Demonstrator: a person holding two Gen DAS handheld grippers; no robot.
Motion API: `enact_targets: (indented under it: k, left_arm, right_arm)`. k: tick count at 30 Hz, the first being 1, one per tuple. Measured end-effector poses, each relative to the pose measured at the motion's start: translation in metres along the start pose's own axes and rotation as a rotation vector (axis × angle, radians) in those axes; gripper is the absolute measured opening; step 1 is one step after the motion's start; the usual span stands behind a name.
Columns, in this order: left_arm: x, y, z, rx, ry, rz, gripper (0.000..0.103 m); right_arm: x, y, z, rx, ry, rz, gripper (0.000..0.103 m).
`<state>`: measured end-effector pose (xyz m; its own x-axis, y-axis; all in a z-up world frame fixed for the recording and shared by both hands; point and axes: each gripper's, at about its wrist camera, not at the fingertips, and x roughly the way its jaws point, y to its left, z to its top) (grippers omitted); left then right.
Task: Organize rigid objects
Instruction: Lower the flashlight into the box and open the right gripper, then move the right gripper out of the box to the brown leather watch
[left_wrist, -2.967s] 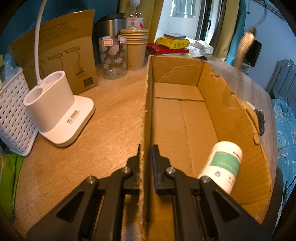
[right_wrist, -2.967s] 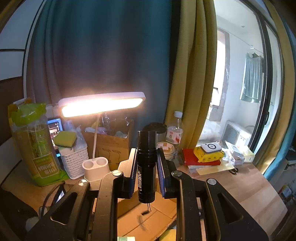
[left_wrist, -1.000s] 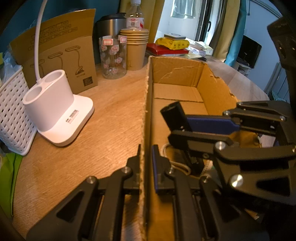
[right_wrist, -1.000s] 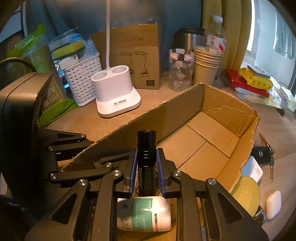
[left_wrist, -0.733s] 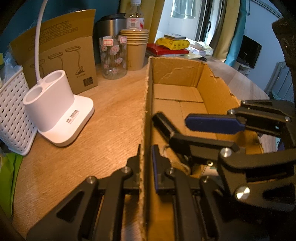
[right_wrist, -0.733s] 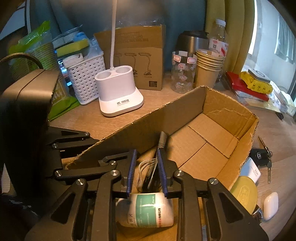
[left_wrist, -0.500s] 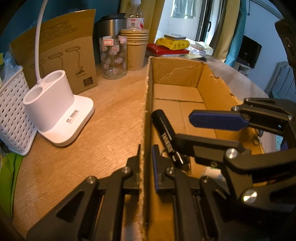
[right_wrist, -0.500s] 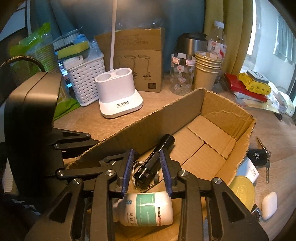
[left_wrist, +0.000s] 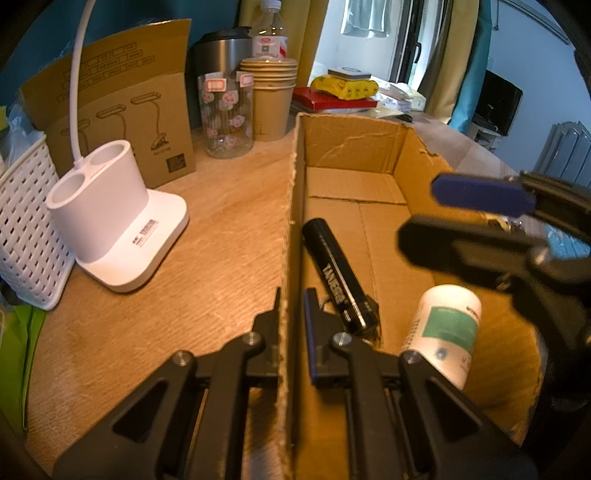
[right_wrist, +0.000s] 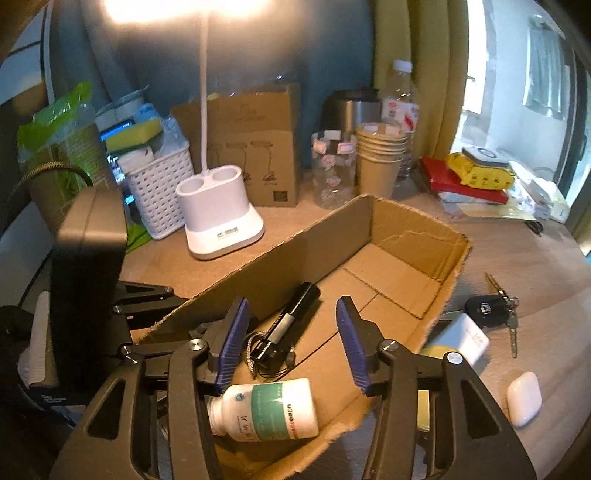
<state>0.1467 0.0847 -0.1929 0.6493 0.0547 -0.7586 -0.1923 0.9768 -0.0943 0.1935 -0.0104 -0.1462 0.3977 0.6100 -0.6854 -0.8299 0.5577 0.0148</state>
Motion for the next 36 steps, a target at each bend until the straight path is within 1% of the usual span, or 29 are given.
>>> enact_targets:
  k: [14,15,17,23,30,33,36]
  left_arm:
    - [0.0,0.0,0.001,0.001,-0.002,0.001,0.009]
    - [0.0,0.0,0.001,0.001,-0.002,0.001,0.009]
    - [0.0,0.0,0.001,0.001,-0.002,0.001,0.009]
    - [0.0,0.0,0.0,0.001,-0.002,0.001,0.009]
    - [-0.001,-0.001,0.0,0.002,-0.003,0.002,0.009]
    - [-0.001,-0.001,0.0,0.003,-0.004,0.003,0.009]
    - [-0.002,-0.001,0.0,0.003,-0.005,0.004,0.009]
  right_arm:
    - [-0.03,-0.021,-0.003,0.042,-0.074,-0.087,0.055]
    - [-0.032,-0.024,-0.003,0.049,-0.079,-0.091,0.056]
    - [-0.036,-0.028,-0.004,0.06,-0.086,-0.098,0.063]
    - [-0.05,-0.041,-0.007,0.09,-0.122,-0.127,0.067]
    - [-0.067,-0.061,-0.017,0.136,-0.157,-0.172,0.068]
    - [-0.073,-0.07,-0.024,0.161,-0.165,-0.165,0.068]
    - [-0.078,-0.078,-0.031,0.181,-0.168,-0.178,0.069]
